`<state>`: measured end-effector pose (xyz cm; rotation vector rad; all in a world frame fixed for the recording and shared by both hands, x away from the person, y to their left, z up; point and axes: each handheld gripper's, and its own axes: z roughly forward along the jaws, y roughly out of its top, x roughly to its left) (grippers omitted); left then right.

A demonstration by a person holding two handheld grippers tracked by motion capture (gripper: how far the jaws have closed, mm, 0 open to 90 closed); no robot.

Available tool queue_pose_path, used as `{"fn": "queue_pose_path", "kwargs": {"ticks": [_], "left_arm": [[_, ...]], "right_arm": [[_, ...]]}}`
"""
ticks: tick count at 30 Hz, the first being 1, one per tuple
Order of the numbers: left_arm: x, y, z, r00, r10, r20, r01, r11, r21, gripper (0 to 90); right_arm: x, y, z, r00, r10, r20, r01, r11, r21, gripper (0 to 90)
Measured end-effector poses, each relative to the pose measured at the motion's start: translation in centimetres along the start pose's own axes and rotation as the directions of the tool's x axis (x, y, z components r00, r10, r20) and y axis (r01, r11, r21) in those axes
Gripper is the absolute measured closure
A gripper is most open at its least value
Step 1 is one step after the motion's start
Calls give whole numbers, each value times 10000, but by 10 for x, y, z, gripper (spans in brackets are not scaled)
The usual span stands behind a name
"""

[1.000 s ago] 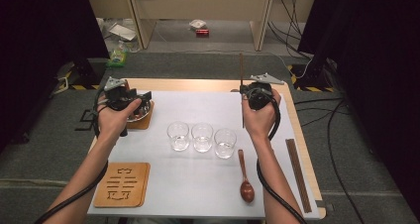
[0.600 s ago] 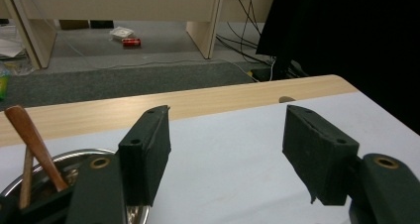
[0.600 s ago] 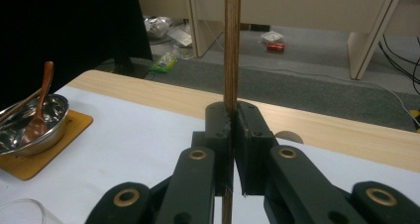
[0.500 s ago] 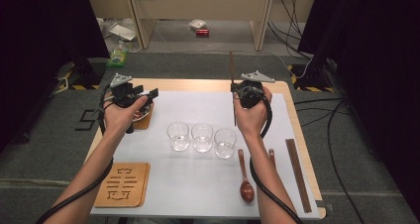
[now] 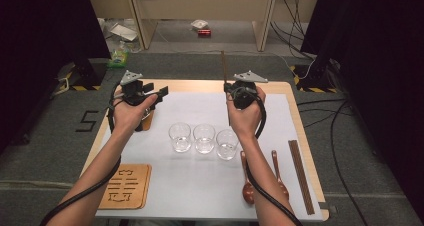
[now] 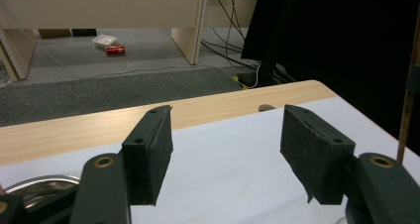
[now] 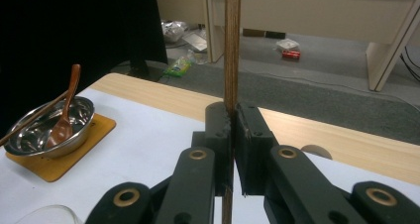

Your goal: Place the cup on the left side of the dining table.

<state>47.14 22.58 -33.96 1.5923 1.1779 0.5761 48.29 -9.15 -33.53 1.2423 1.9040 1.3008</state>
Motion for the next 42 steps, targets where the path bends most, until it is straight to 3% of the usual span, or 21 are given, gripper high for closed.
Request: {"fn": "queue_pose_path", "kwargs": {"ticks": [6,26,42], "left_arm": [[-7,4,6,9998,177,133,-176,9998,-120,371],[-31,20,25,9968,213,768,-199,9996,-189,411],[-55,29,42,9874,133,1577,-90,9996,-283,468]], "right_arm": [[8,2,4,9999,-111,-110,110,9999,-97,854],[29,2,15,9980,-288,-558,276,9994,-225,854],[43,2,22,9951,-536,-830,520,9984,-213,854]]}}
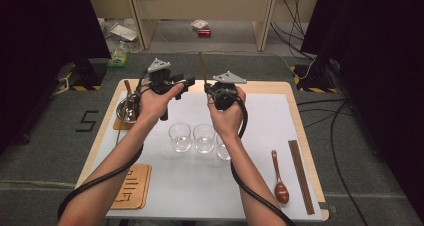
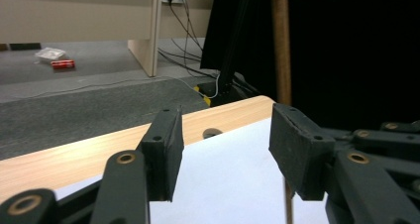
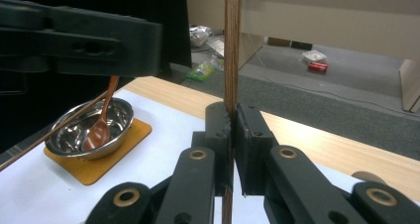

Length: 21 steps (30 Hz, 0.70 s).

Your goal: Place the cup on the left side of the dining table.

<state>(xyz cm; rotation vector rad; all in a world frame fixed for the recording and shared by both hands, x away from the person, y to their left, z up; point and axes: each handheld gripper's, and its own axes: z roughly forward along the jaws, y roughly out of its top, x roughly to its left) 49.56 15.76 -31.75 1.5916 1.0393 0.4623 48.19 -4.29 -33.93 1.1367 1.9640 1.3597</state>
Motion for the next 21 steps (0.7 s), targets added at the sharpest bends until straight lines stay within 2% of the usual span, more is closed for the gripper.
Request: {"fn": "queue_pose_path", "kwargs": {"ticks": [6,16,21], "left_arm": [[-6,3,8,9993,-228,296,231,9997,-120,529],[-13,1,23,9973,-344,648,350,9994,-78,628],[-17,1,28,9957,-471,800,490,9985,-226,715]], "right_arm": [[5,0,2,9999,-79,-95,79,10000,-1,854],[8,0,4,9996,-233,-141,232,9997,-106,854],[7,1,3,9997,-186,-145,183,9997,-156,853]]}}
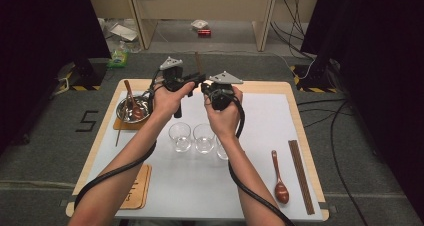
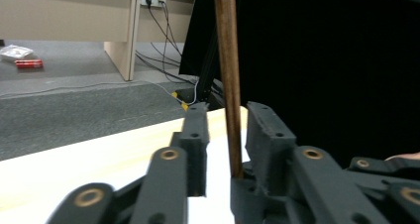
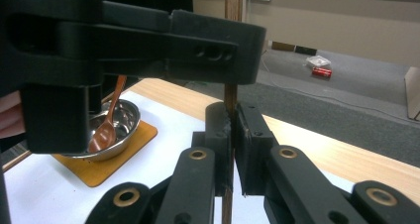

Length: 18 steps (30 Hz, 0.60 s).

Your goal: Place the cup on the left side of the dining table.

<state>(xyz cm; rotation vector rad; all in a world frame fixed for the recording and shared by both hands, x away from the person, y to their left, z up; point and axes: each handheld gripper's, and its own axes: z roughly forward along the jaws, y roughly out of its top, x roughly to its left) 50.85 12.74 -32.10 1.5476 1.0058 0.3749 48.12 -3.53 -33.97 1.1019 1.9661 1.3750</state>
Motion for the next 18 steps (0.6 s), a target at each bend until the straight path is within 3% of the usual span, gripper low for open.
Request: {"fn": "queue_pose_path", "kwargs": {"ticks": [5,8,12,18], "left_arm": [[-3,0,2,9999,118,94,-118,9999,-93,826],[-4,0,1,9997,221,88,-219,9996,-169,836],[-4,2,-3,9991,413,9,-412,9989,-236,838],[6,6,-14,9982,452,-385,-471,9977,-486,838]], "right_arm": [[-1,0,0,10000,28,20,-28,10000,-63,853],[-2,1,-1,10000,12,-8,-12,9999,-103,847],[-3,2,-3,10000,38,-45,-39,9999,-143,772],[-6,-2,-15,9998,-42,-212,41,10000,-26,686]]}}
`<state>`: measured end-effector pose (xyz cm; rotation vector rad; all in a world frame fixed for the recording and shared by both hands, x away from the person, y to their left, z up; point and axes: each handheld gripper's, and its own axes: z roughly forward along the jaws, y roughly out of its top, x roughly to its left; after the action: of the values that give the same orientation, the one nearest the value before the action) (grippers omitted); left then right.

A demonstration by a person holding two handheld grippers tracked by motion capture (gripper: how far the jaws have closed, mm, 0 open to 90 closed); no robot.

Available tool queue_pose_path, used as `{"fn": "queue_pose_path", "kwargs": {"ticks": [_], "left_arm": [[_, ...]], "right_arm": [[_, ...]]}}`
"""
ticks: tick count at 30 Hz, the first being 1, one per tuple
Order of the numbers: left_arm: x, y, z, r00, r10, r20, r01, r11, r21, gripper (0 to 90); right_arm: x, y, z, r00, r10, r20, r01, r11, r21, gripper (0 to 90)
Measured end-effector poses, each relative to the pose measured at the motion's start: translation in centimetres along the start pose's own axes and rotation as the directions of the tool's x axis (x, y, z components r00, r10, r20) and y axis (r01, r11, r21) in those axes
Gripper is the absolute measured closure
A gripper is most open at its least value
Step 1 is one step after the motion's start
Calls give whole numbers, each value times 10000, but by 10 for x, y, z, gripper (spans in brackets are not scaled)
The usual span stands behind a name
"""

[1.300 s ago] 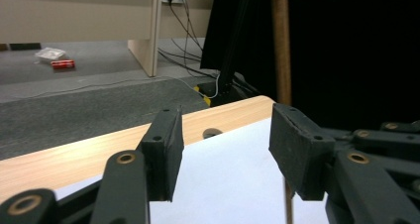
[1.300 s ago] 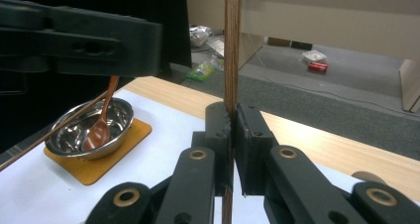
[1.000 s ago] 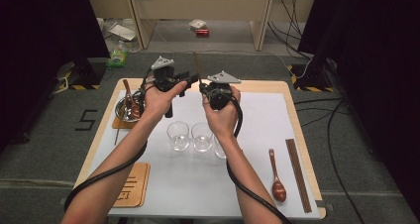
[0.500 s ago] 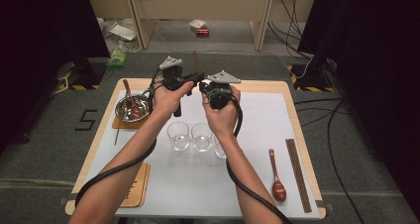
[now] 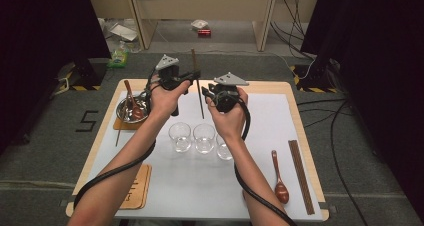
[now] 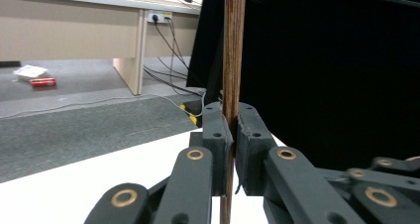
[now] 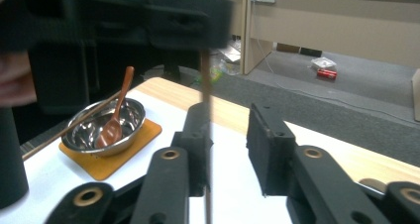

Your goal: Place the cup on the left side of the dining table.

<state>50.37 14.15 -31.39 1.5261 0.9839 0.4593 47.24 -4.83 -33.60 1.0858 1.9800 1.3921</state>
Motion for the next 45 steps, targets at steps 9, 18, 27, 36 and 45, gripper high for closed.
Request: {"fn": "queue_pose_path", "kwargs": {"ticks": [9,18,27,36,45], "left_arm": [[11,6,-27,9974,373,-609,-397,9984,-391,838],[23,11,-52,9916,626,-1131,-681,9966,-456,838],[35,6,-68,9851,658,-1586,-711,9971,-275,838],[48,-4,-86,9789,644,-1938,-688,9975,-156,838],[61,-15,-111,9728,527,-2255,-597,9979,-242,838]], "right_arm": [[-20,-12,-14,9992,47,393,-60,9995,315,665],[-48,-30,-34,9950,424,908,-468,9978,460,663],[-67,-43,-48,9897,689,1251,-756,9959,498,660],[-78,-58,-58,9845,915,1498,-1012,9931,587,656],[-87,-74,-71,9782,1139,1735,-1262,9901,615,654]]}}
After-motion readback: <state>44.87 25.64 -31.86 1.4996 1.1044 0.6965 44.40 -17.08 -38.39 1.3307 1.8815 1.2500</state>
